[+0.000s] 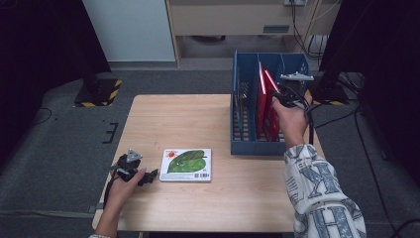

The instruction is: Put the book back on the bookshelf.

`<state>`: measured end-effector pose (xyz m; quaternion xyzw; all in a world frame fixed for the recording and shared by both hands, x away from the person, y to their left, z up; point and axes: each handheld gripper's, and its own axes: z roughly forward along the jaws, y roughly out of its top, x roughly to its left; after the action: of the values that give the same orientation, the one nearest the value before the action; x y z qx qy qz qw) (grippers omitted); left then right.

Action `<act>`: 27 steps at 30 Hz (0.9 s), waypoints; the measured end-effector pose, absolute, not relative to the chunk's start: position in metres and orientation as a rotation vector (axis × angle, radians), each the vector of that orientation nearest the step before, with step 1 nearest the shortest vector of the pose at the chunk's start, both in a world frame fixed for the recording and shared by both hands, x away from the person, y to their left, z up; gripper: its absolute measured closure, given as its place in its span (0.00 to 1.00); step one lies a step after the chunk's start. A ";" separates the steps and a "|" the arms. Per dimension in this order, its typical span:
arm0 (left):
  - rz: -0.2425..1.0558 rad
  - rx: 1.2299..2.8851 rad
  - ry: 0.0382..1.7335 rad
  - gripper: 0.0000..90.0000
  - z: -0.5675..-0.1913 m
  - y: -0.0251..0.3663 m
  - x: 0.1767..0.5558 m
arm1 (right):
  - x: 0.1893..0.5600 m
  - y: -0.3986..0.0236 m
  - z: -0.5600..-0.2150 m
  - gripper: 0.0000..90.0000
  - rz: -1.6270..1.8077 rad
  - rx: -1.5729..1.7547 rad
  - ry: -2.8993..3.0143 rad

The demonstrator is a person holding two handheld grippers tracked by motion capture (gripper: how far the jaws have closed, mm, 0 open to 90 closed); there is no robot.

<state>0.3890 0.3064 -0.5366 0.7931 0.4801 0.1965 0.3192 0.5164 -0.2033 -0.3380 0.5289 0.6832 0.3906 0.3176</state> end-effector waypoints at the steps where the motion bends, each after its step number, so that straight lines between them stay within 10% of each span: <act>1: 0.517 2.085 1.263 0.00 -0.537 0.306 0.389 | 0.516 -0.203 -0.338 0.88 1.023 1.392 1.792; 27: 0.515 2.079 1.263 0.00 -0.537 0.306 0.389 | 0.541 -0.200 -0.333 0.88 1.036 1.443 1.639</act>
<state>0.3892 0.3057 -0.5368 0.7916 0.4810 0.1961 0.3217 0.5412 -0.2003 -0.3326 0.5583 0.6341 0.4007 0.3545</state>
